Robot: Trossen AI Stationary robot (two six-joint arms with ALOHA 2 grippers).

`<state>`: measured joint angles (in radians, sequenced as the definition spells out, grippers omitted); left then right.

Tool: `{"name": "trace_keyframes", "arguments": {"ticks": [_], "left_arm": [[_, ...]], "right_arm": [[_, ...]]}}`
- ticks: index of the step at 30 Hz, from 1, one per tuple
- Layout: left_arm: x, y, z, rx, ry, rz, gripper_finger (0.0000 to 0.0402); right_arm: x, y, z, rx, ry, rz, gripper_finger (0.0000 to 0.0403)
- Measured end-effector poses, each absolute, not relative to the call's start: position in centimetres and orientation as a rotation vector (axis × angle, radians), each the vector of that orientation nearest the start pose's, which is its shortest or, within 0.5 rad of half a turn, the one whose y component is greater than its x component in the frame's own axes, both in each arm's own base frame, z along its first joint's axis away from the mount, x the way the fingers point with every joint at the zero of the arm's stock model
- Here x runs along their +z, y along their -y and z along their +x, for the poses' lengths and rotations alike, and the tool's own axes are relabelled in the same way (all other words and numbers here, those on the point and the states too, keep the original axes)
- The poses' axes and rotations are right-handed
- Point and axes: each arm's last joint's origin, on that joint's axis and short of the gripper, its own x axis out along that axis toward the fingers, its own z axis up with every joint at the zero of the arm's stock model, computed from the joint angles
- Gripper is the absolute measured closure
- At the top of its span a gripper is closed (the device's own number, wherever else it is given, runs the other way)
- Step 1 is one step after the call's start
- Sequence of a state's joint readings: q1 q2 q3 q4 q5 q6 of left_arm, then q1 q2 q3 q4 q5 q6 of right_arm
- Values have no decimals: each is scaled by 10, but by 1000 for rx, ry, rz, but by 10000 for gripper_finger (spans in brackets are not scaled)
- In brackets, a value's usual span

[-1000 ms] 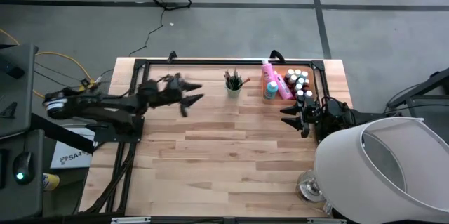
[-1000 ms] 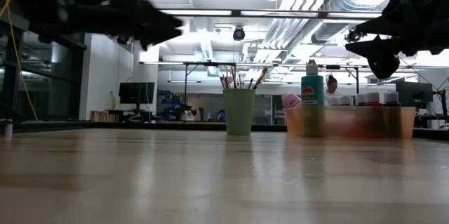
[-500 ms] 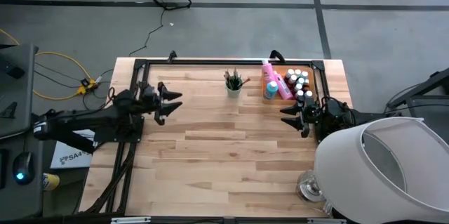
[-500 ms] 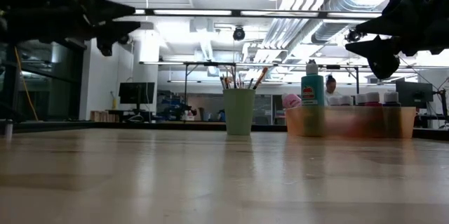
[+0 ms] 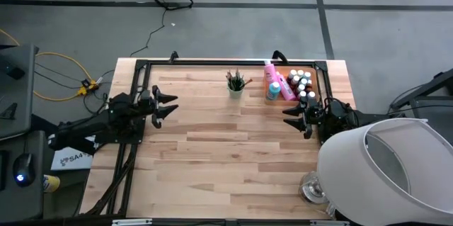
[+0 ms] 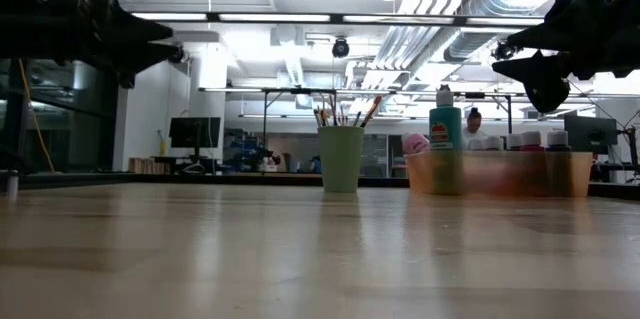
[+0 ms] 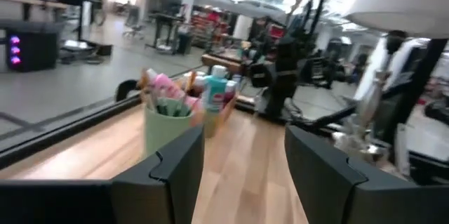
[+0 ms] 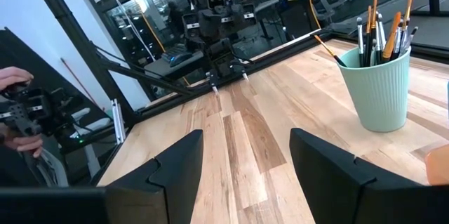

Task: Pick & Place Paint Supplies
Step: Return to Home Position

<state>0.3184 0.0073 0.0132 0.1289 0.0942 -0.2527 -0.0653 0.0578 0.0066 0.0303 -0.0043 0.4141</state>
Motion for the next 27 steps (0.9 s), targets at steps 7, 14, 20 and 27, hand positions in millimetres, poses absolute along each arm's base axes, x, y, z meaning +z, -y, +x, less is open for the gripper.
{"name": "trace_keyframes", "arguments": {"ticks": [7, 14, 20, 27], "left_arm": [[169, -24, 94, 182, 33, -161, 208], [168, -24, 96, 185, 1, -167, 208], [168, -24, 96, 185, -1, -167, 208], [168, -24, 96, 185, -3, -167, 208]], "right_arm": [[164, 7, 101, -66, -8, 415, 196], [164, 6, 101, -66, -7, 415, 196], [164, 7, 101, -66, -6, 415, 196], [164, 7, 101, -66, -6, 415, 196]]}}
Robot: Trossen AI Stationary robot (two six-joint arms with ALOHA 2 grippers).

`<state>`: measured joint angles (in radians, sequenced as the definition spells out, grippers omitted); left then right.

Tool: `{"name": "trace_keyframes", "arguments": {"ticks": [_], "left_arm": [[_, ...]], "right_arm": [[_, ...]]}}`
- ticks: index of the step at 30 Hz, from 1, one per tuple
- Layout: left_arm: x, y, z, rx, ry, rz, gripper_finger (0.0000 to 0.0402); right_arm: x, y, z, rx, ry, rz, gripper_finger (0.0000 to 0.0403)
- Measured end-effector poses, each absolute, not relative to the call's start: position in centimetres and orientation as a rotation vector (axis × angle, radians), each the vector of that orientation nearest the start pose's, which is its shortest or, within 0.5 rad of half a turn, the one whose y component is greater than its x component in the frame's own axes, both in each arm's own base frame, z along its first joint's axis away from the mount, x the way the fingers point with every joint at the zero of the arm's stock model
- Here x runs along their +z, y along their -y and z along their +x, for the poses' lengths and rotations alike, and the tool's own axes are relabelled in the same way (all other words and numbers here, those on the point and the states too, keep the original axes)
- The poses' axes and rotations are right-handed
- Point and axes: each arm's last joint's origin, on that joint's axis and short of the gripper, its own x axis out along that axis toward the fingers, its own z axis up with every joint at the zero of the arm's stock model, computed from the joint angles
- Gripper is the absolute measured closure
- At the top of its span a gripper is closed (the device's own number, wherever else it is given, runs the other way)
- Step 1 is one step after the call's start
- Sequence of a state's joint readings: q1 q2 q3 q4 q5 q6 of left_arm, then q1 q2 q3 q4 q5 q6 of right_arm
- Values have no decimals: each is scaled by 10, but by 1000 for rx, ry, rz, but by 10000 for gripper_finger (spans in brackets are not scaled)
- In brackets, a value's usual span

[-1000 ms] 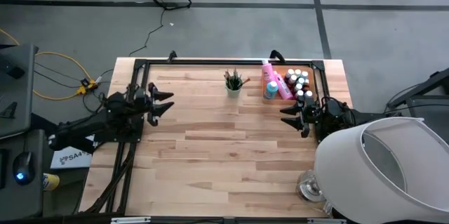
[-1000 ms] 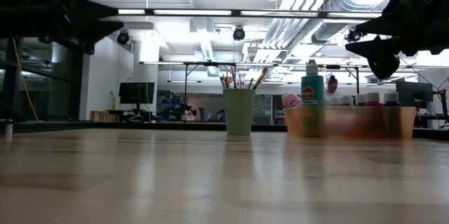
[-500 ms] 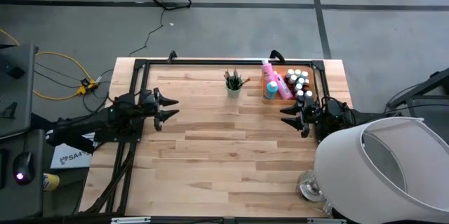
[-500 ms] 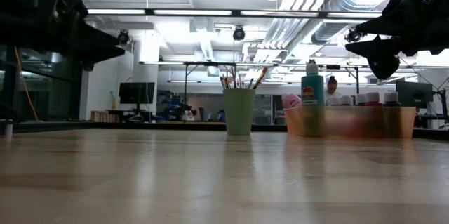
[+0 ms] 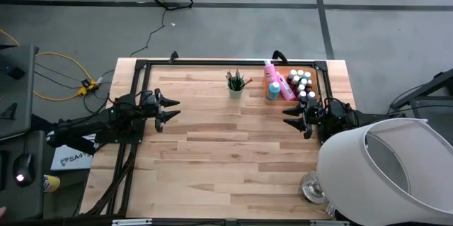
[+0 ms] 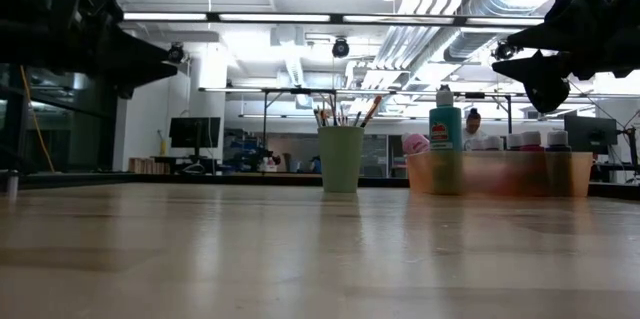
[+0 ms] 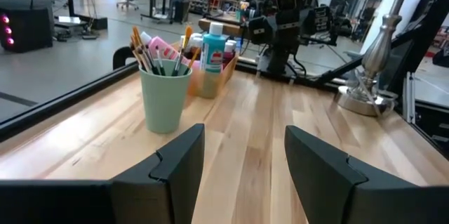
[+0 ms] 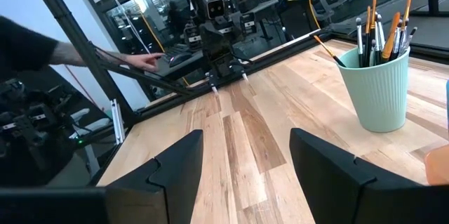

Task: Pick & Place Paint Supplies
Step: Return to Home Position

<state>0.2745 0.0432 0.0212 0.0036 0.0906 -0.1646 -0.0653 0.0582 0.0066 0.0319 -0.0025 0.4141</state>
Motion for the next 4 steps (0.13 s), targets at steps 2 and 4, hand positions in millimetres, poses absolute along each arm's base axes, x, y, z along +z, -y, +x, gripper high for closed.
{"name": "trace_keyframes", "arguments": {"ticks": [2, 4], "left_arm": [[168, -24, 96, 185, -4, -168, 208], [168, -24, 96, 185, -4, -168, 208]], "right_arm": [[164, 6, 101, -66, -6, 415, 196], [164, 7, 101, -66, -6, 415, 196]]}}
